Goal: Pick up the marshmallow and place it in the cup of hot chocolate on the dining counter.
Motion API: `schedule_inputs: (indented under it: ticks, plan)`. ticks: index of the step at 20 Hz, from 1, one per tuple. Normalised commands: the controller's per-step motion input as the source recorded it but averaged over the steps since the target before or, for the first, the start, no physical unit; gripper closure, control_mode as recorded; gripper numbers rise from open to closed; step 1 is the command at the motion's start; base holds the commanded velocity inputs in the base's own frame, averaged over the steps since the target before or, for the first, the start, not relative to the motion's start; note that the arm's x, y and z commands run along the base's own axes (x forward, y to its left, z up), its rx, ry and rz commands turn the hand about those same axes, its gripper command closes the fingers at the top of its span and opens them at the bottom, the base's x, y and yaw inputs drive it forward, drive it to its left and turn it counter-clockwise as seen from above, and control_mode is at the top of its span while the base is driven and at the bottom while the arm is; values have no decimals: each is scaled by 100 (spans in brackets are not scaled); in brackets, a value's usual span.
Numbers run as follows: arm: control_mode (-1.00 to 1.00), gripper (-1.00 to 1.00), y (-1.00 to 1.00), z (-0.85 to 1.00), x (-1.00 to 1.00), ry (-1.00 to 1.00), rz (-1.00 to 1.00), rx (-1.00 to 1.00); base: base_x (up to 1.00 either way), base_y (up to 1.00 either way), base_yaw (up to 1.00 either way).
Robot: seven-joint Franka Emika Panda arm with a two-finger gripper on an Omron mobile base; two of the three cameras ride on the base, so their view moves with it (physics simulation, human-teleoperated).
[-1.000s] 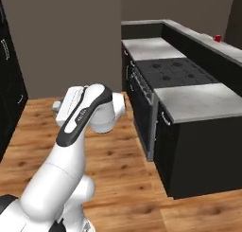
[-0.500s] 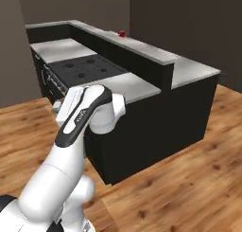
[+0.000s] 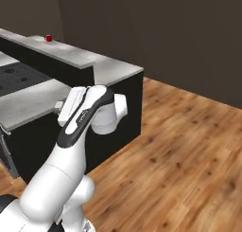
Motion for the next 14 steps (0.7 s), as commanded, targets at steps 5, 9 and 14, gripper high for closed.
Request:
schedule_inputs:
  ticks: [5, 9, 14]
  plan:
    - [100, 100, 0, 0, 0, 0, 0, 0, 100, -89, -17]
    - [100, 100, 0, 0, 0, 0, 0, 0, 100, -91, 1]
    - [100, 100, 0, 0, 0, 0, 0, 0, 100, -84, 6]
